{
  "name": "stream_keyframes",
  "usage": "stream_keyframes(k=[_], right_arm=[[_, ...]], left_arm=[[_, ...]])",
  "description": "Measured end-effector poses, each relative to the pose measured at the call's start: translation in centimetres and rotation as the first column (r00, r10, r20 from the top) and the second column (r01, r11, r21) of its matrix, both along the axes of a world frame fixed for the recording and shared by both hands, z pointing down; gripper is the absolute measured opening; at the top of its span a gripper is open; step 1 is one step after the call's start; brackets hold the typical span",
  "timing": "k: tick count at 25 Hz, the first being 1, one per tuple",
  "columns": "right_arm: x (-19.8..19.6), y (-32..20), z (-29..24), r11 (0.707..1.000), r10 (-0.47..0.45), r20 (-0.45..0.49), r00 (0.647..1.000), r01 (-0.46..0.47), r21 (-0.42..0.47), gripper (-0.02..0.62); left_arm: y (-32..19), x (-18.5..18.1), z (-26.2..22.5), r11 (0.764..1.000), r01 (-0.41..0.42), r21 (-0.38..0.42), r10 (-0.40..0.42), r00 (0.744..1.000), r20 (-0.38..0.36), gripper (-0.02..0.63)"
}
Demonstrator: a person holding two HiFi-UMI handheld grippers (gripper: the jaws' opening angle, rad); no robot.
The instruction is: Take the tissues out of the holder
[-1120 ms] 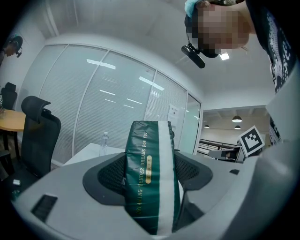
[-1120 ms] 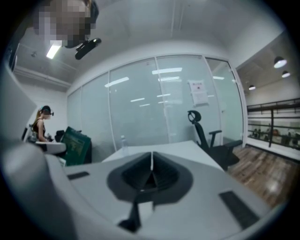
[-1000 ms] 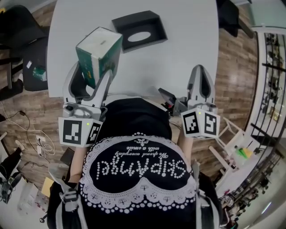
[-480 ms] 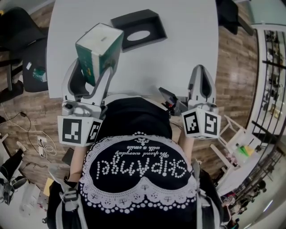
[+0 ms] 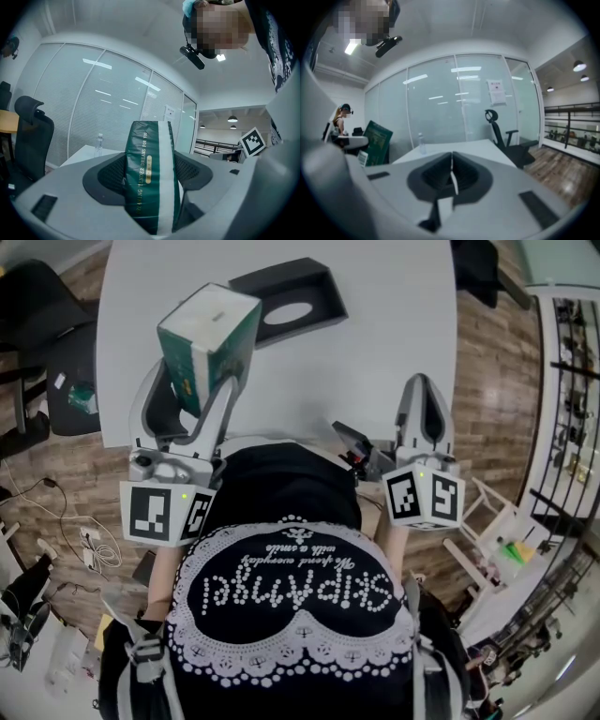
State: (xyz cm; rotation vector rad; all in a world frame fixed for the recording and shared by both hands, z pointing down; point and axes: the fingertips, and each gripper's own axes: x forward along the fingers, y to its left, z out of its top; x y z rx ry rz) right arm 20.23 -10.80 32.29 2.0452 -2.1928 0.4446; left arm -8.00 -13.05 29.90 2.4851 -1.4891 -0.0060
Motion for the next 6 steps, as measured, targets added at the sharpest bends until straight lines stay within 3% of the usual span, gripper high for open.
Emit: stream_keyframes(k=[6], right_arm=[[-0.11,-0.14,-0.16,1.000,0.000,0.001,1.000,0.000,0.005,0.034]], left_arm=[[-0.14,-0.05,0.08,1.000,-0.001,-0.003,0.001,1.000,0.001,0.337]])
